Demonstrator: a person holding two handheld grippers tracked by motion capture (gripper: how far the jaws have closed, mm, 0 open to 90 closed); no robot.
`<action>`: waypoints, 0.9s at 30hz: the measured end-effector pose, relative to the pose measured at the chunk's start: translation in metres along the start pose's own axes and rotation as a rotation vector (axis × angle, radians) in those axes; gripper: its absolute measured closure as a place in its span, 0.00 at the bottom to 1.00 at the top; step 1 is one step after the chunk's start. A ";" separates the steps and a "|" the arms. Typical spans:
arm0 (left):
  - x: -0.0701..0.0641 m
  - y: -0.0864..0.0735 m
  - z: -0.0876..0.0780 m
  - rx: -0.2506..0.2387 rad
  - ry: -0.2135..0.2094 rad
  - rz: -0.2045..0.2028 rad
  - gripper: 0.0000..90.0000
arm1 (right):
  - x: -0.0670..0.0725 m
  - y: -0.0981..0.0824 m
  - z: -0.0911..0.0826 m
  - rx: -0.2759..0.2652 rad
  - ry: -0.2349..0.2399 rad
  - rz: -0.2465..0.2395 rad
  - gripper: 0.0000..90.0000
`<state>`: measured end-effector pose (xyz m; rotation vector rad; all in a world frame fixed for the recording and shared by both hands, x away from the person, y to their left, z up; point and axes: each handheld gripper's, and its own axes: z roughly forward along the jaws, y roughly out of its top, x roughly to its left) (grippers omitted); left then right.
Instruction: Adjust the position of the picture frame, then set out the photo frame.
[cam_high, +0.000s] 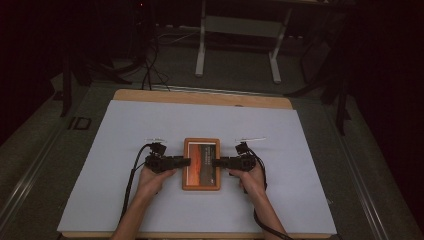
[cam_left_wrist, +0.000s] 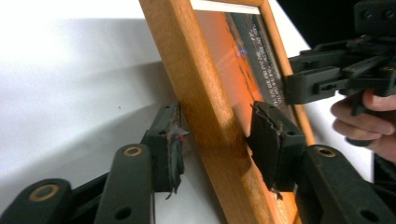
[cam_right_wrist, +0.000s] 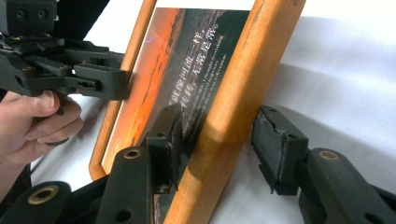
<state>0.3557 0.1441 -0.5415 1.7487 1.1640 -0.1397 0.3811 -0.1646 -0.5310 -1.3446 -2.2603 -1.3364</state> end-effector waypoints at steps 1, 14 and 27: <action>-0.001 0.000 -0.001 -0.006 0.017 0.011 0.59 | 0.000 0.000 0.000 -0.001 -0.003 -0.010 0.58; -0.016 0.000 -0.025 -0.048 0.198 0.179 0.52 | 0.009 0.000 -0.013 -0.013 -0.115 -0.113 0.48; -0.033 -0.002 -0.046 -0.110 0.241 0.258 0.53 | 0.038 0.004 -0.023 -0.047 -0.273 -0.340 0.44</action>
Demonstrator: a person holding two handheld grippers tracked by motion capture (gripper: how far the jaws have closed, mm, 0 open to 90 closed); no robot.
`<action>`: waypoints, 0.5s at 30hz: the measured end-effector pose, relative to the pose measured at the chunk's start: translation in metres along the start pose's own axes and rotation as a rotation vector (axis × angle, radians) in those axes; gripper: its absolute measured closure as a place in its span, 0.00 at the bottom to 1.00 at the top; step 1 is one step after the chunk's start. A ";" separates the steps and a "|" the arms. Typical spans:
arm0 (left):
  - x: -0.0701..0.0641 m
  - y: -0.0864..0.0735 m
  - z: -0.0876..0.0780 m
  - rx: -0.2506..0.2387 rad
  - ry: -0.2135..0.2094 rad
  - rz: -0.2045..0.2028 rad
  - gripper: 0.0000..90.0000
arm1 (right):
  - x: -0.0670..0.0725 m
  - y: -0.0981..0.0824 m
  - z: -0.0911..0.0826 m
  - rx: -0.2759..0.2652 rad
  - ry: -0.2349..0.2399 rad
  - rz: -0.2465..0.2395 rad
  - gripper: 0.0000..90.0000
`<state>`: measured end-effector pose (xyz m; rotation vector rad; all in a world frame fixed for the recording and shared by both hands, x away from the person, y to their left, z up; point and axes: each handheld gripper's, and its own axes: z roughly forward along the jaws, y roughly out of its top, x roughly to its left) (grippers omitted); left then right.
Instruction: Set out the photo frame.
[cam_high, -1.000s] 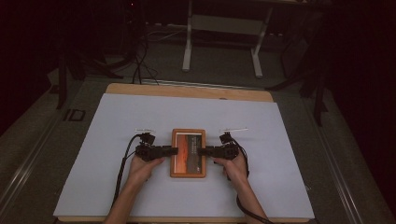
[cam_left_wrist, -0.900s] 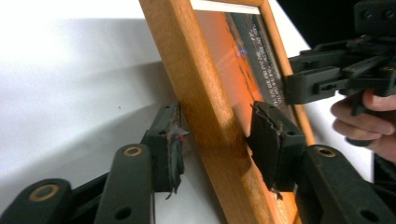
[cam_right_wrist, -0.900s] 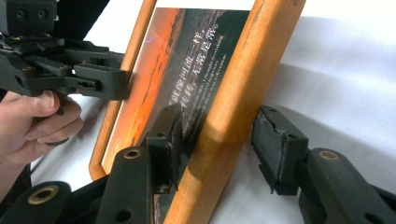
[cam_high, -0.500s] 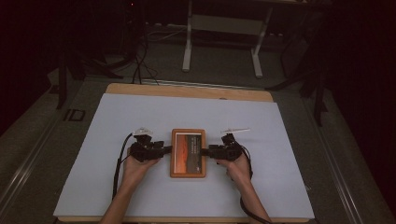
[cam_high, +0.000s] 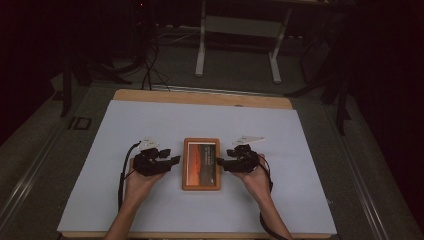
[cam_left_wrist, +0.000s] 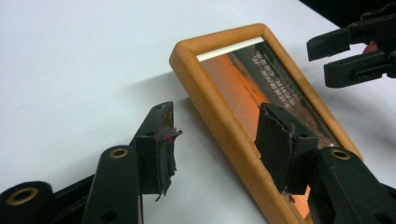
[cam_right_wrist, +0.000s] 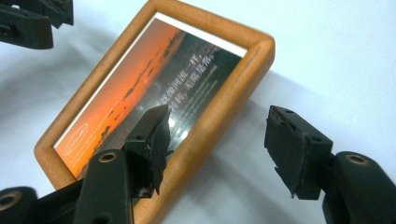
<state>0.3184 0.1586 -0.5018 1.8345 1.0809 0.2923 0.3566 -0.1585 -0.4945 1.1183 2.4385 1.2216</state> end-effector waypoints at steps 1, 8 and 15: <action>-0.001 0.001 -0.002 -0.003 0.005 0.001 0.53 | 0.000 0.000 0.000 0.000 0.000 0.000 0.44; -0.006 0.004 -0.014 -0.017 0.034 0.030 0.52 | 0.006 0.010 -0.006 -0.042 -0.043 -0.093 0.47; -0.008 0.011 -0.025 -0.052 0.051 0.042 0.52 | 0.011 0.022 -0.005 -0.057 -0.083 -0.165 0.62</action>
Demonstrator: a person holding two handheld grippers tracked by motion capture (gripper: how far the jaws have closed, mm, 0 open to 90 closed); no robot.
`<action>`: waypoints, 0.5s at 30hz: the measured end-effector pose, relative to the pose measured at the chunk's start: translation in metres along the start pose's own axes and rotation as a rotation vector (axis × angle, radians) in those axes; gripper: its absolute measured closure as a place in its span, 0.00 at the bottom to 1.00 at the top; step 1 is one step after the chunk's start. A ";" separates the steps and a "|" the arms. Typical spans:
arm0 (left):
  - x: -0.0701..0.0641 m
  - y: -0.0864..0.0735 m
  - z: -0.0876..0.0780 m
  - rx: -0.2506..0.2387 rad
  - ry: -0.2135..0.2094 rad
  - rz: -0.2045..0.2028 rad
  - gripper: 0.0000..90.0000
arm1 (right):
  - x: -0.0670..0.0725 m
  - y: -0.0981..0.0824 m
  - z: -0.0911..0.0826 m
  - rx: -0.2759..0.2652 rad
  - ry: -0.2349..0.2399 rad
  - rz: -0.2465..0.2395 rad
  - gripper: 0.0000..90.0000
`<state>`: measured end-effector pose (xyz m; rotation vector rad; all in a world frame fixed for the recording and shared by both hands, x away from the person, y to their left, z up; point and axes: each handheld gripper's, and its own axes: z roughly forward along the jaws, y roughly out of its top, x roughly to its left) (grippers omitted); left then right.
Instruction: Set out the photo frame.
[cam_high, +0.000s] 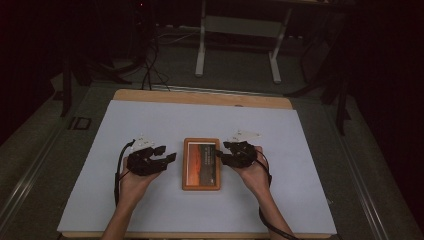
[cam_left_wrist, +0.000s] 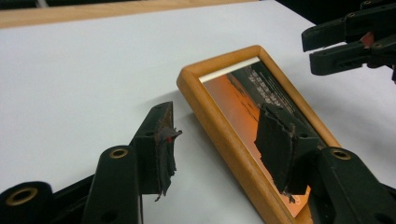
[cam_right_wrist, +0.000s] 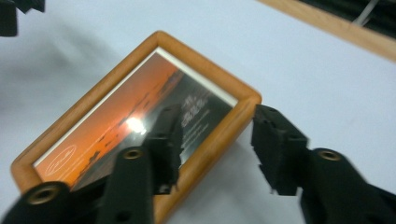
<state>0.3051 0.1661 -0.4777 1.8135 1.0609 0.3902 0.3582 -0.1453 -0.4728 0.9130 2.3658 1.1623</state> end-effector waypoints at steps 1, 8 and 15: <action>0.000 0.001 -0.002 -0.005 0.001 0.001 0.52 | 0.000 0.002 0.000 -0.004 -0.001 -0.006 0.68; -0.003 0.006 -0.011 -0.031 0.003 0.010 0.52 | 0.000 0.010 0.004 -0.039 -0.017 -0.028 0.96; -0.006 0.008 -0.012 -0.031 0.003 0.024 0.52 | -0.001 0.015 0.020 -0.016 -0.041 -0.059 1.00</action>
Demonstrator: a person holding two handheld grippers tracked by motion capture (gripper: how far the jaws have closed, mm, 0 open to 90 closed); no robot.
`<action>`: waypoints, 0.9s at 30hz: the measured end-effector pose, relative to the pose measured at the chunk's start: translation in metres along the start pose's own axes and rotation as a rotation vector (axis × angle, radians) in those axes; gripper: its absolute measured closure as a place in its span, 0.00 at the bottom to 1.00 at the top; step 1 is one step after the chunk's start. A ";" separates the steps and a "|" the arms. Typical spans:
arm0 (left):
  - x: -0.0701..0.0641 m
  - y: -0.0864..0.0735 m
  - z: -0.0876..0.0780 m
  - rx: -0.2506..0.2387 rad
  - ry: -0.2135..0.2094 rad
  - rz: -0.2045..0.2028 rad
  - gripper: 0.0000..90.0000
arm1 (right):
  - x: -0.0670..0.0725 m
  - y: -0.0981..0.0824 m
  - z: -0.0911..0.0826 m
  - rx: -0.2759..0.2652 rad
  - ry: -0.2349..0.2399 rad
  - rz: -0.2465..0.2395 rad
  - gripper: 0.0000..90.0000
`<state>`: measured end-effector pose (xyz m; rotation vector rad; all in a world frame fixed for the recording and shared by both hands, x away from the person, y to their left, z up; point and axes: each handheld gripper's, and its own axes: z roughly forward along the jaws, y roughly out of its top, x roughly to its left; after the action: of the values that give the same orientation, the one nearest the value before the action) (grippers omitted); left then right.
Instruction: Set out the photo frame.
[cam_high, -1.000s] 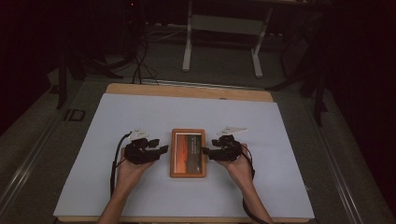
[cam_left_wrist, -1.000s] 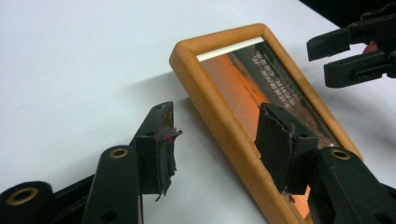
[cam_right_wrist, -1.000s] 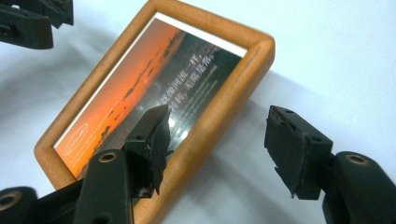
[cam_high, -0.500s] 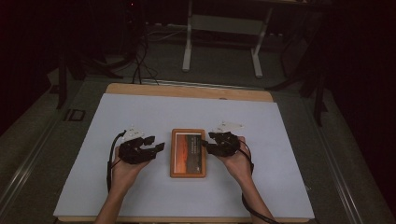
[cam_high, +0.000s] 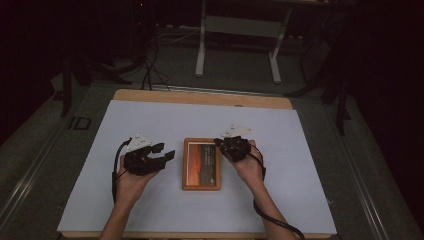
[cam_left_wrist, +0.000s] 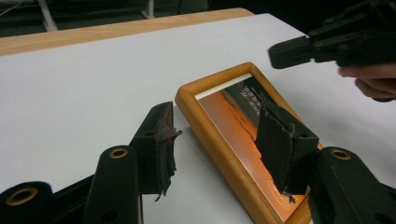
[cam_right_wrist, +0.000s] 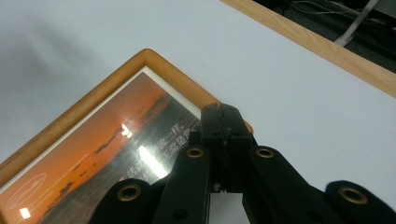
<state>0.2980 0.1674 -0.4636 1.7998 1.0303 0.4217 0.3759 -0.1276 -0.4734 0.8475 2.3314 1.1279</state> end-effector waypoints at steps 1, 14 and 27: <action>-0.001 0.000 0.000 0.003 0.001 0.001 0.52 | 0.000 0.000 0.003 0.005 -0.001 -0.001 1.00; -0.001 -0.001 0.000 0.006 0.000 0.005 0.53 | 0.001 -0.003 0.029 0.036 -0.046 0.039 1.00; -0.004 -0.001 0.001 0.010 -0.029 -0.006 0.52 | -0.001 -0.003 0.029 0.045 -0.045 0.043 1.00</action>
<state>0.2954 0.1636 -0.4644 1.8060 1.0190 0.3869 0.3932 -0.1138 -0.4930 0.9341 2.3203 1.0666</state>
